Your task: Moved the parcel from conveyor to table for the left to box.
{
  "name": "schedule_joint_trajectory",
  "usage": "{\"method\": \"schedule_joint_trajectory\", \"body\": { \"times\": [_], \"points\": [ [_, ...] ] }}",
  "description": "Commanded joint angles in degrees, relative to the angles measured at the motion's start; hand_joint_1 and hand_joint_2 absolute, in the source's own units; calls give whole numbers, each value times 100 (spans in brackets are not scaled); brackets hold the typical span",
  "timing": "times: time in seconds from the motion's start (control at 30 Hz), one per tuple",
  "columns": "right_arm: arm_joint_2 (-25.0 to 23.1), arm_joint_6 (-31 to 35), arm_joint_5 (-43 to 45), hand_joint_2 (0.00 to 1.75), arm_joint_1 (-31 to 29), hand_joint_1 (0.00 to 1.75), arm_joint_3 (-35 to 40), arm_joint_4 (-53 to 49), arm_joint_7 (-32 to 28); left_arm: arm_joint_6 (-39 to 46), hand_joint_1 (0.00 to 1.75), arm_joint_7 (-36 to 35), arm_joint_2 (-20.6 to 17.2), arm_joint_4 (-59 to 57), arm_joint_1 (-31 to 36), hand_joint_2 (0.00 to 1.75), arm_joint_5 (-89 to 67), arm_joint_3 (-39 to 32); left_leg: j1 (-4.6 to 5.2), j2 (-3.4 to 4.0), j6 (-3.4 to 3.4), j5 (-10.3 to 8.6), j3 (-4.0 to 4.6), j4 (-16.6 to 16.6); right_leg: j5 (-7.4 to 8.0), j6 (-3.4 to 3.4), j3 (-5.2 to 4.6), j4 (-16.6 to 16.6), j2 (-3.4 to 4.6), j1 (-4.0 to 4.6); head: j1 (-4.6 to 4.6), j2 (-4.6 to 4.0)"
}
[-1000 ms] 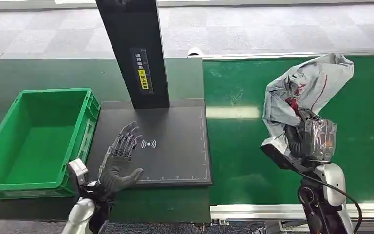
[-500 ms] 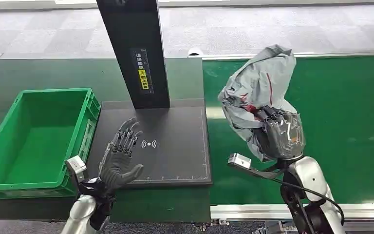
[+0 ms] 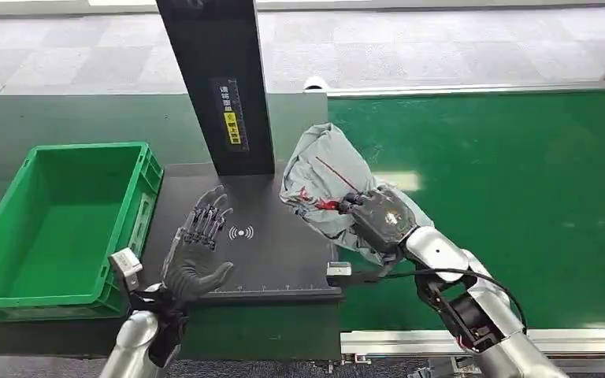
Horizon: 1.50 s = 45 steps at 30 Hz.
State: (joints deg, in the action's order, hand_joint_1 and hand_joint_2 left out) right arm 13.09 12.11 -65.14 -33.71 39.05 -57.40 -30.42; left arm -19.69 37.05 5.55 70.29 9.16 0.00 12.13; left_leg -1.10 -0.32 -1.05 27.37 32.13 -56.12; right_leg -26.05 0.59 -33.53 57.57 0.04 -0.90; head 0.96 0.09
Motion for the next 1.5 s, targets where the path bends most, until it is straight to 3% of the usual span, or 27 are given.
{"method": "schedule_joint_trajectory", "body": {
  "times": [0.03, 0.23, 0.47, 0.7, 0.83, 0.87, 0.9, 0.93, 0.97, 1.0, 1.03, 1.17, 1.37, 1.5],
  "points": [
    [-332, -100, 214, 175, -963, 175, 1325, 1236, -236, -32, 0, -10, -76, -403, 213, 175, 84, 153, 4, 19, 4, 1, -8, 3, 3, -5, 0, 0, 17, -2, 0, 0],
    [-396, 61, 342, 175, -898, 175, 1655, 1163, -249, -89, 0, -37, -2, -611, 396, 175, 75, 300, 2, 8, 8, 0, -10, 5, 1, -7, 6, -4, 4, 1, -2, 0],
    [-1001, 296, 657, 175, -1133, 175, 2097, 1460, -228, -175, 0, -118, 109, -572, 504, 175, 223, 367, 4, 27, 7, 1, -4, 1, 5, -7, -5, 2, 22, -1, -2, 0],
    [-1583, 700, 884, 175, -1000, 175, 2265, 2642, -129, -235, 0, -147, 63, -563, 490, 175, 270, 422, 0, 18, 5, 1, -15, 8, 3, -6, 6, -4, 14, 3, 0, 0],
    [-1666, 954, 847, 175, -1073, 171, 2195, 2945, 72, -221, 0, -159, 83, -601, 530, 175, 252, 443, 2, 9, 8, -1, -10, 6, 3, -6, 5, -4, 5, 2, -2, 0],
    [-1691, 909, 863, 175, -1093, 147, 2157, 3044, 127, -263, 0, -159, 82, -608, 531, 175, 242, 471, 2, 7, 5, -1, -5, 3, 1, -3, 0, 1, 3, 0, -4, 0],
    [-1684, 922, 859, 175, -1088, 136, 2157, 3053, 125, -259, 0, -159, 94, -613, 528, 175, 242, 475, 3, 6, 7, -1, -6, 3, 1, -5, 2, 1, 2, 0, -2, 0],
    [-1674, 919, 856, 175, -1083, 59, 2158, 3066, 128, -258, 0, -159, 98, -614, 527, 175, 242, 477, 2, 7, 6, -2, -4, 2, 2, -5, 0, 1, 2, 1, -4, 0],
    [-1736, 858, 800, 175, -1104, 21, 2191, 3197, 209, -263, 0, -165, 102, -636, 536, 175, 222, 500, 3, 7, 6, -3, -4, 3, 2, -6, -1, 1, 2, 0, -2, 0],
    [-1770, 846, 788, 175, -1095, 21, 2186, 3273, 239, -266, 0, -164, 107, -651, 547, 175, 212, 511, 2, 2, 8, -4, -5, 4, 2, -7, 3, -1, -3, 1, -4, 0],
    [-1835, 861, 737, 175, -1097, 0, 2191, 3404, 327, -263, 0, -159, 112, -669, 565, 175, 202, 516, 2, 4, 8, -3, -5, 4, 2, -8, 3, -2, -1, 2, -2, 0],
    [-1946, 844, 722, 175, -1110, 0, 2148, 3563, 424, -263, 0, -154, 117, -644, 583, 175, 198, 513, 1, 4, 4, -1, -7, 3, 0, -7, 3, 0, 0, 1, -2, 0],
    [-2057, 1521, 629, 175, -1176, 0, 1874, 3585, 572, -227, 0, -202, 123, -606, 600, 175, 203, 459, 1, 4, 7, -3, -6, 1, 2, -6, 2, -1, -2, 2, -2, 0],
    [-2052, 1839, 890, 175, -1097, 0, 1462, 3343, 334, -219, 0, -194, 137, -635, 614, 175, 215, 450, 1, 5, 5, -3, -5, 0, 2, -4, 1, 2, 1, 1, -4, 0]
  ]
}}
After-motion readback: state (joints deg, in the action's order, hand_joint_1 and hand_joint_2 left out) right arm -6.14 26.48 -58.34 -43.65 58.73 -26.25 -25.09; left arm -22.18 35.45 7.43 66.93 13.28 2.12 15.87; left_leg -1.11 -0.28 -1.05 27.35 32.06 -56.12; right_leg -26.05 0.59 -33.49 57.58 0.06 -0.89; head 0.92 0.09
